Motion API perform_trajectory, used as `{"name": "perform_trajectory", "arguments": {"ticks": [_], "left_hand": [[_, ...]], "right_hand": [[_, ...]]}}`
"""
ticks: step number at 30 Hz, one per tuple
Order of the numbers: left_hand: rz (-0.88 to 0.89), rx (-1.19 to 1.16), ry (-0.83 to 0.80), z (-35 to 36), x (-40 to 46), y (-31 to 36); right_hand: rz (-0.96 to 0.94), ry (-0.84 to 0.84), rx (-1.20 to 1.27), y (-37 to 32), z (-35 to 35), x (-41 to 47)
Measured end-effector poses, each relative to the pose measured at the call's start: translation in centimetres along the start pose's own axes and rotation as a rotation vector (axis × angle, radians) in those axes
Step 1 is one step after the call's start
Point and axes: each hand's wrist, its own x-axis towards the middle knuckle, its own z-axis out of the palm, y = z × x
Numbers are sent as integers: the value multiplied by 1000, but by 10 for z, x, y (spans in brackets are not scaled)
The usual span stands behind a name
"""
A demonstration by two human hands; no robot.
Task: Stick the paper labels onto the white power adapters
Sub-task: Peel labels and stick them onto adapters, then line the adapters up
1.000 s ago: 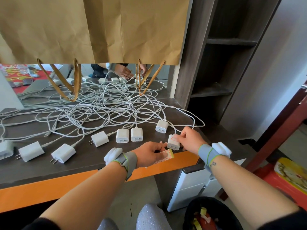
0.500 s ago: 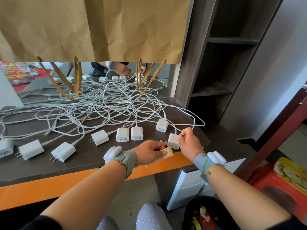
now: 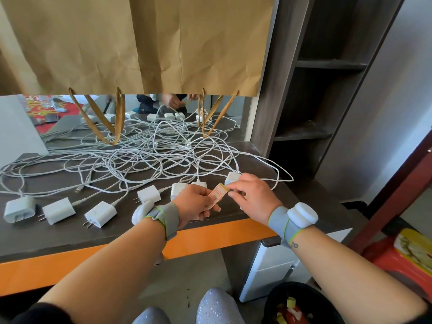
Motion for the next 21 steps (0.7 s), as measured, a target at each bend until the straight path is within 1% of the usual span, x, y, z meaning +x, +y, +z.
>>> {"name": "perform_trajectory", "arguments": {"ticks": [3, 8, 10, 13, 17, 21], "left_hand": [[24, 34, -22, -4, -3, 2], [97, 148, -64, -11, -6, 6], [126, 170, -70, -12, -7, 8], [161, 213, -77, -11, -8, 11], [215, 314, -71, -12, -8, 13], [262, 364, -51, -12, -7, 13]], "right_hand": [[-44, -34, -100, -6, 1, 4], [-58, -117, -147, -8, 0, 6], [-28, -175, -115, -8, 0, 7], [28, -224, 12, -8, 0, 9], [98, -213, 122, -7, 1, 10], [120, -186, 158, -6, -1, 12]]}}
